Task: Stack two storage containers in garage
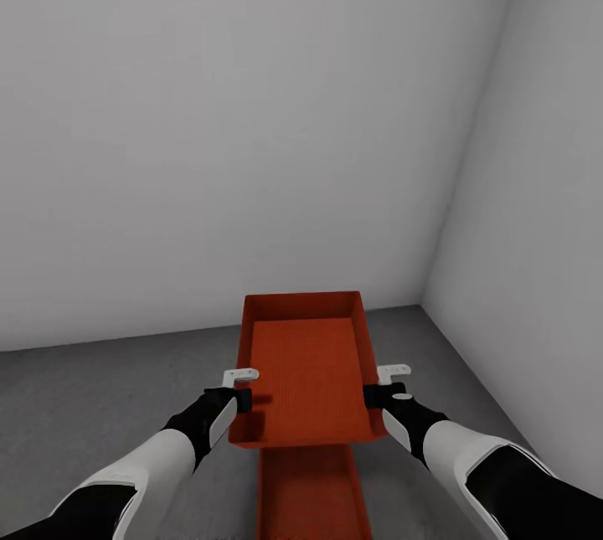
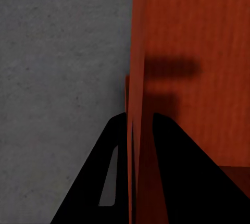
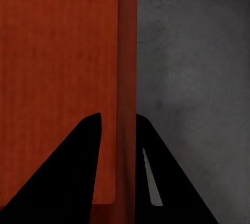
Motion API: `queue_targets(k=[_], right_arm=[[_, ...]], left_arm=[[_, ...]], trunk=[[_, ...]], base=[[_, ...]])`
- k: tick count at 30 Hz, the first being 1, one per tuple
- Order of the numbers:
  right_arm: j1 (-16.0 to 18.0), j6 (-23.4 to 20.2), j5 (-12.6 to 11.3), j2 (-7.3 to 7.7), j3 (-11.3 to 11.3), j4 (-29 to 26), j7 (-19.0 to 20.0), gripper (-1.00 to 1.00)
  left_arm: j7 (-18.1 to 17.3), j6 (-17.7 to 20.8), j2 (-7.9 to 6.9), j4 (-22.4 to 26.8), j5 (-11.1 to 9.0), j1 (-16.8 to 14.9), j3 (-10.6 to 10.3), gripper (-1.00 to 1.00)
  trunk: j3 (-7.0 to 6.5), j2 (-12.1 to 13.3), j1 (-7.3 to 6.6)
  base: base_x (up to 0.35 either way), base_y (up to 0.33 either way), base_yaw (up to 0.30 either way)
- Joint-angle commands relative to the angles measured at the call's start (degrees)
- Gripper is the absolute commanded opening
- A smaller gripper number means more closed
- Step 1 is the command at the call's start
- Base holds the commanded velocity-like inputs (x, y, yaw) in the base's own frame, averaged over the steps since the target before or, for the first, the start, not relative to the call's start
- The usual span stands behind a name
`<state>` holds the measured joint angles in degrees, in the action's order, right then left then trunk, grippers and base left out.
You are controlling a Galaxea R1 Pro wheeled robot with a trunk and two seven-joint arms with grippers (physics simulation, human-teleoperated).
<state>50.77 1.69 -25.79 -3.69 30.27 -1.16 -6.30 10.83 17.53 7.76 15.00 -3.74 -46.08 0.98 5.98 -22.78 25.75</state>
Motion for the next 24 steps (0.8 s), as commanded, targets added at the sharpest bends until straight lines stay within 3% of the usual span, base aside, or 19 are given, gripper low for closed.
queue_targets(k=[1,24], right_arm=[[0.08,0.33,-1.11,0.01,-0.92,1.25,-0.38,-1.00],[0.09,0.33,-1.11,0.08,-0.92,1.25,-0.38,-1.00]], left_arm=[[1.49,-0.40,-0.03,0.30,1.63,-0.01,-0.45,-1.00],[1.47,-0.45,-0.03,0.30,1.63,-0.01,-0.45,-1.00]], trunk=[[0.22,-0.14,0.03],[2.33,-0.14,0.03]], base=[[0.000,0.000,0.000],[0.000,0.000,0.000]])
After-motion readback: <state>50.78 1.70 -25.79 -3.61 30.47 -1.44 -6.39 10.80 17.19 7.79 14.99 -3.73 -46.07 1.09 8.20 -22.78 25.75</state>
